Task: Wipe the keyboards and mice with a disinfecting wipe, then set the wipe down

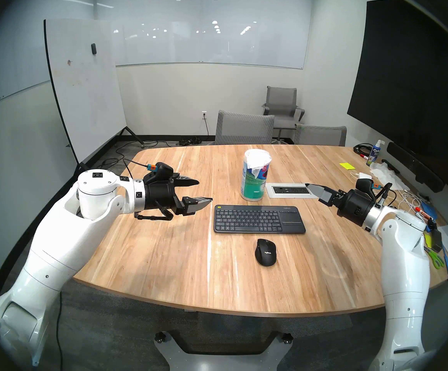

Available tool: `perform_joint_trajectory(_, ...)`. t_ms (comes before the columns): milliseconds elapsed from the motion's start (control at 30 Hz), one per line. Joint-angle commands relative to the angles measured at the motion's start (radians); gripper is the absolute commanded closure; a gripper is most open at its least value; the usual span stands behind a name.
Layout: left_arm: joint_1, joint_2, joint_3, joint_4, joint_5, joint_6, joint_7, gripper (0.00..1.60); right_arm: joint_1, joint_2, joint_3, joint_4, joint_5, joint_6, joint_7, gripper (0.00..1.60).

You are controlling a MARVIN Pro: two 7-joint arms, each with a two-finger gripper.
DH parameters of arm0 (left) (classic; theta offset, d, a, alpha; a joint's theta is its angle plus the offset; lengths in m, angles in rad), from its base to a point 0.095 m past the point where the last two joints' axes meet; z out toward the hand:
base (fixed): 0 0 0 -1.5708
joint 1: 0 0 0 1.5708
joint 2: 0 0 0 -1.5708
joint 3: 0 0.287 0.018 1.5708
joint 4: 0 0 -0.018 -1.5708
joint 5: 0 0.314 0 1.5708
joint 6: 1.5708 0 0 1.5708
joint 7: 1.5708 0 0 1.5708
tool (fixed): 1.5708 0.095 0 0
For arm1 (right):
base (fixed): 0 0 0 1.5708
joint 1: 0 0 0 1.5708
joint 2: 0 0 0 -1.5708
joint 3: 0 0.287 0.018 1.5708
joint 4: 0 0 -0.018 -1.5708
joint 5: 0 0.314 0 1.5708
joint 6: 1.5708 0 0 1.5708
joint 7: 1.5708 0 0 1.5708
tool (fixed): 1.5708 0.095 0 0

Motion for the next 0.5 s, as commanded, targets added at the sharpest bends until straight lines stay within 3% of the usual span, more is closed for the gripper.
perform_joint_trajectory(0,-0.007,0.001,-0.006,-0.01,-0.001,-0.001,0.0,0.0,-0.017,0.013,-0.008,-0.059,-0.027,-0.104,0.04,0.0)
perform_joint_trajectory(300,-0.007,0.001,-0.006,-0.01,-0.001,-0.001,0.0,0.0,-0.074,0.001,-0.02,-0.134,-0.111,-0.275,0.064,0.0)
perform_joint_trajectory(467,-0.007,0.001,-0.006,-0.01,-0.001,-0.001,0.0,0.0,-0.095,-0.001,-0.026,-0.157,-0.139,-0.328,0.069,0.0)
